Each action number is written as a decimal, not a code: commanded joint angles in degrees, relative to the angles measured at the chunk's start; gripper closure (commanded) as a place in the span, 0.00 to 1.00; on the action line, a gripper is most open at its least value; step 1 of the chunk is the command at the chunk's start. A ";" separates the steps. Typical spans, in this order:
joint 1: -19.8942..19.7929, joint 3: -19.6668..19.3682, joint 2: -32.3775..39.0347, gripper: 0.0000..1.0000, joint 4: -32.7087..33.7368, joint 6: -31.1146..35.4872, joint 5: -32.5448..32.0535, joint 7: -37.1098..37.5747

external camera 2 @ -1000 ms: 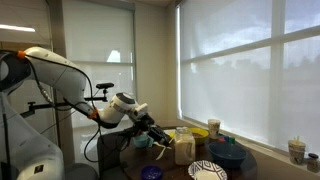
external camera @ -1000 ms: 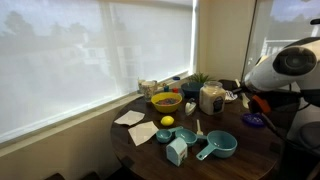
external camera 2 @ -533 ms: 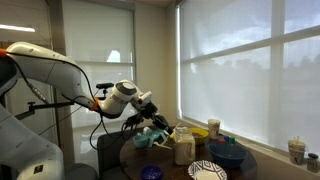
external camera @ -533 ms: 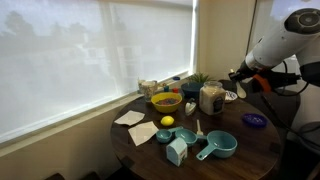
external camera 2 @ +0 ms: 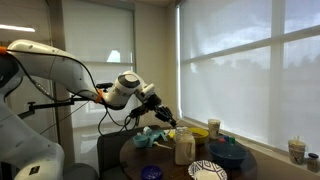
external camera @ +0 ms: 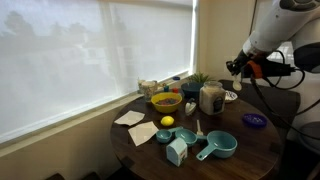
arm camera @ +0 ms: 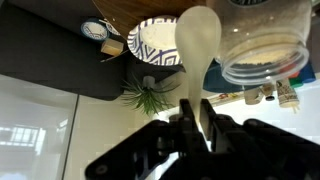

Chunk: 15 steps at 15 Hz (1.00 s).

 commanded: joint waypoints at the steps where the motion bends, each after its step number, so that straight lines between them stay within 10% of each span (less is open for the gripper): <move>1: -4.23 2.12 4.82 0.97 7.26 0.10 2.77 3.21; 15: -6.67 6.50 19.01 0.97 16.33 -1.14 -14.87 24.78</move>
